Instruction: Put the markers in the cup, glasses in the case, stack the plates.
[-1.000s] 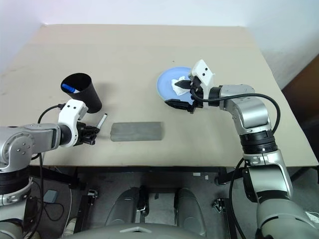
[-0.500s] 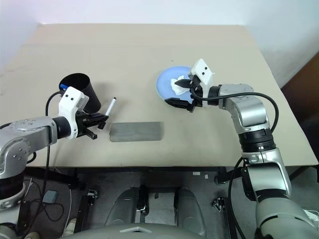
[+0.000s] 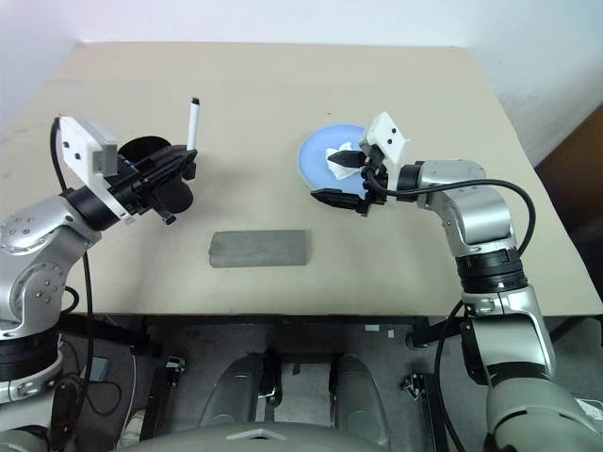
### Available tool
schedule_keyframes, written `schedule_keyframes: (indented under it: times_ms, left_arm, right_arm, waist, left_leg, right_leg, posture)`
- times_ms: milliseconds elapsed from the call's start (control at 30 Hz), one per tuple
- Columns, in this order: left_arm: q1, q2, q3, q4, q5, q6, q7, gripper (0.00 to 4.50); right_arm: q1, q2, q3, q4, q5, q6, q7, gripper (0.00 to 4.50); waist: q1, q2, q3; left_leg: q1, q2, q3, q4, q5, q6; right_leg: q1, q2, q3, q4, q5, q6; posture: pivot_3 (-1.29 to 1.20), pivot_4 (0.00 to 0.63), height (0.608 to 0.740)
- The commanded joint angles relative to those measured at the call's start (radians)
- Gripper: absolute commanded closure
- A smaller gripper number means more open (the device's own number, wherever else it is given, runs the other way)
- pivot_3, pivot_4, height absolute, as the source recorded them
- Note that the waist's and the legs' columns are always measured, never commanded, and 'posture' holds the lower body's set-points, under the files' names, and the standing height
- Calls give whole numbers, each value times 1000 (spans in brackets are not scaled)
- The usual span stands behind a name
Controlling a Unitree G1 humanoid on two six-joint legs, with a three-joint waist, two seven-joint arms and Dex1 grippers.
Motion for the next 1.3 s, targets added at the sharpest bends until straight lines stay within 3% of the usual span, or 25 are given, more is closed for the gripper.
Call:
schedule_keyframes:
  times_ms: [33,233,533,967,1067,1300]
  left_arm:
    - [-72,-8,47,50,18,-73,43,4483]
    - [-160,-14,54,199,70,-162,89,4483]
    - [-171,7,62,388,168,-292,114,4483]
    - [-150,-23,48,397,143,-294,100,4483]
    - [-147,-26,54,387,135,-279,110,3620]
    - [-133,6,47,352,142,-247,97,1110]
  right_arm:
    - [0,-14,-32,-53,28,13,-8,0]
    - [1,-8,-31,-72,29,25,-32,0]
    - [23,-31,-32,-101,17,17,-47,0]
    - [22,-41,-18,-106,2,14,-70,0]
    - [22,-40,-21,-107,0,13,-70,0]
    - [29,-37,-16,-114,-3,0,-64,0]
  waist:
    - [2,0,0]
    - [1,0,0]
    - [1,0,0]
    - [1,0,0]
    - [1,0,0]
    - [-1,0,0]
  left_leg:
    - [0,0,0,1,1,1]
    - [0,4,0,9,1,3]
    - [-1,7,0,13,1,3]
    - [-4,8,0,12,1,3]
    - [-4,8,0,12,1,3]
    - [-4,8,1,12,1,3]
  right_leg:
    - [0,1,0,0,1,1]
    - [4,6,-1,0,5,7]
    - [3,6,-1,0,6,4]
    - [0,5,0,0,7,3]
    - [-1,5,0,0,7,3]
    - [-1,5,1,0,7,3]
  posture:
    - [0,150,711]
    - [0,150,711]
    - [0,150,711]
    - [0,150,711]
    - [0,150,711]
    - [0,150,711]
